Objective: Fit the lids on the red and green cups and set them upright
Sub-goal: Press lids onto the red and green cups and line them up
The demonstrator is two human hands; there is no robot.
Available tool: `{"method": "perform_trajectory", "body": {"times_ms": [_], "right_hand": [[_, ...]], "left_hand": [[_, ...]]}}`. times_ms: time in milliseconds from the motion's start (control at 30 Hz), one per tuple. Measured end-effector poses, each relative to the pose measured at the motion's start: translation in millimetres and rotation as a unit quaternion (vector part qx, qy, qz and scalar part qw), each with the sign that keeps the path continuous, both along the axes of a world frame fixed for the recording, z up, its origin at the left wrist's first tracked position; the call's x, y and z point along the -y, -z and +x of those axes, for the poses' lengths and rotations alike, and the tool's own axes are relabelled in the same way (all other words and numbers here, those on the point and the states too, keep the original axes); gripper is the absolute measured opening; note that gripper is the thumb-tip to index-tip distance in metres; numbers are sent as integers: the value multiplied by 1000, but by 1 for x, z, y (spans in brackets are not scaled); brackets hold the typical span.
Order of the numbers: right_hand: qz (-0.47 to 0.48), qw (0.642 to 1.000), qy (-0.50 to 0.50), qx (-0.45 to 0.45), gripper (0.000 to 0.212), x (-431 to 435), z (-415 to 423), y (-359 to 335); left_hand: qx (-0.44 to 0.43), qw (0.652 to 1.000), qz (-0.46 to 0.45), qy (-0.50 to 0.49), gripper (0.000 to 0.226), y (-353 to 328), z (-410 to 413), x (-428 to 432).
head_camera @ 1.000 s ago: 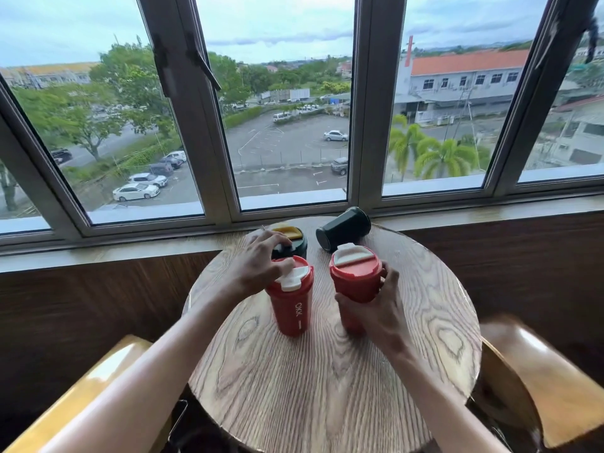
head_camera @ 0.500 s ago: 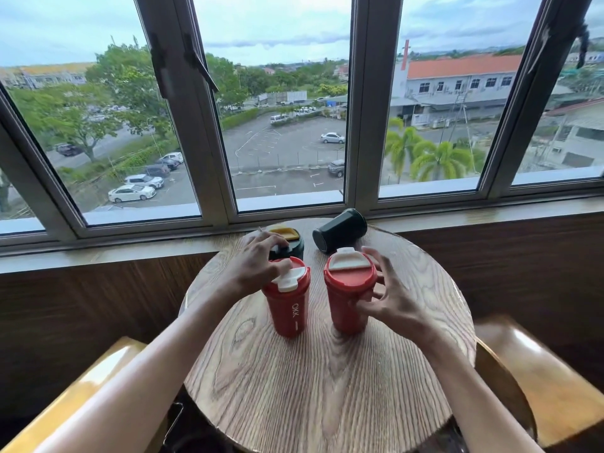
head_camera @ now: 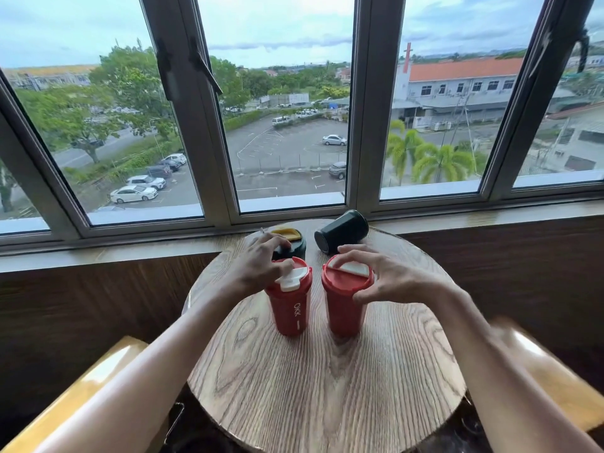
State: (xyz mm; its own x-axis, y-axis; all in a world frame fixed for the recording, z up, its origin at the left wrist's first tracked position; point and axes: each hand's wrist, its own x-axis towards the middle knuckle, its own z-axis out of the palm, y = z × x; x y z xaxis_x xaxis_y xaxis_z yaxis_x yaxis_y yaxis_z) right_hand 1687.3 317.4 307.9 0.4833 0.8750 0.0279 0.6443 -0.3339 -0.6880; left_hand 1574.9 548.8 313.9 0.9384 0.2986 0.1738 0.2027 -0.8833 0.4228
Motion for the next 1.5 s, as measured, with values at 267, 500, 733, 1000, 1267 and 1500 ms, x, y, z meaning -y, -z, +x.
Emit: {"method": "perform_trajectory", "body": {"times_ms": [267, 500, 733, 1000, 1267, 1500], "right_hand": [[-80, 986, 62, 136, 58, -15, -4, -9], [-122, 991, -20, 50, 84, -21, 6, -18], [-123, 982, 62, 131, 81, -24, 1, -14], [-144, 985, 21, 91, 104, -24, 5, -16], [-67, 972, 175, 142, 97, -40, -14, 6], [-126, 984, 108, 68, 111, -31, -7, 3]], "left_hand": [[-4, 1000, 2, -2, 39, -2, -2, 0], [-14, 1000, 5, -1, 42, -4, -3, 0], [-19, 1000, 8, 1, 44, -5, -4, 1], [-10, 1000, 5, -3, 44, -6, -4, 3], [-10, 1000, -9, -4, 44, -4, -1, 0], [-16, 999, -33, -5, 44, -4, 2, -3]]}}
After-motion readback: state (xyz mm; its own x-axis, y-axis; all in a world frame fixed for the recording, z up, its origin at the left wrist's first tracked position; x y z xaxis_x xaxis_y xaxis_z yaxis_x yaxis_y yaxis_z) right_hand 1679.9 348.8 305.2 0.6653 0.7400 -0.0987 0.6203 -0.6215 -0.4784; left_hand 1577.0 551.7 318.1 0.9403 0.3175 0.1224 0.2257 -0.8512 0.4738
